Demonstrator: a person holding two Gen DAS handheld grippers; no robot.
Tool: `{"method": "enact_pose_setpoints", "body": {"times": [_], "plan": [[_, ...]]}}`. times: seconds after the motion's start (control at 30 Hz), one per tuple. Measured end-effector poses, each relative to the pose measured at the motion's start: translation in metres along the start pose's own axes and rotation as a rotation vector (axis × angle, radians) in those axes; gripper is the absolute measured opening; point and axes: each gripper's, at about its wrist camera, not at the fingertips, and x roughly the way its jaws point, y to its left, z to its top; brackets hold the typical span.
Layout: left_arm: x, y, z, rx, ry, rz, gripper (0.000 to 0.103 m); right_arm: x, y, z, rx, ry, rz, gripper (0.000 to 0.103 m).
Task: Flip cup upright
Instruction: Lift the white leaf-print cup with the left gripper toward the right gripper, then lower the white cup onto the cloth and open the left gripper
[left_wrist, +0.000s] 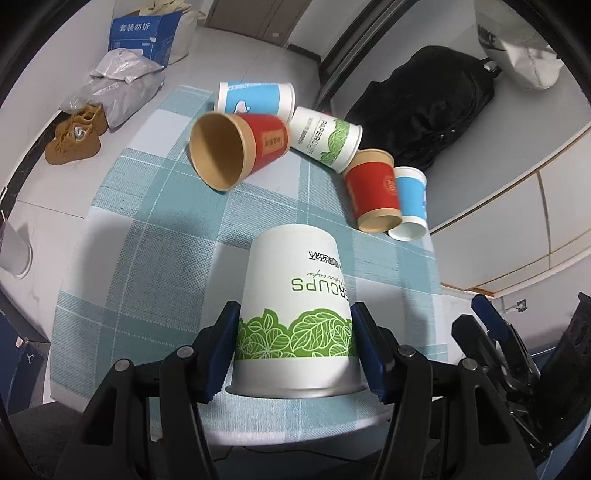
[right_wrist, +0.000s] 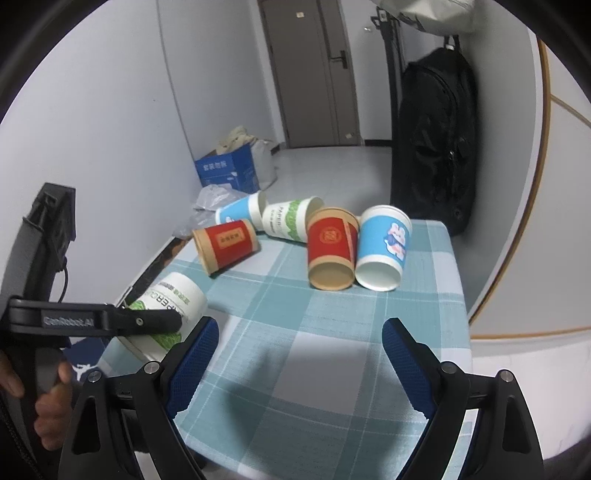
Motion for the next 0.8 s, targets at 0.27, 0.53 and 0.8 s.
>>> {"method": "enact_pose_setpoints", "body": {"times": [0.27, 0.53, 0.8], "plan": [[0.014, 0.002, -0.004, 0.001, 0.043, 0.064, 0.057, 0.015, -0.008, -0.001, 0.035, 0.061, 0.000, 0.091], [0.018, 0.003, -0.001, 0.002, 0.057, 0.112, 0.068, 0.019, -0.010, -0.001, 0.042, 0.080, 0.010, 0.091], [0.004, -0.008, 0.006, 0.023, -0.002, 0.088, 0.071, 0.018, -0.014, -0.001, 0.057, 0.088, 0.015, 0.091]]}}
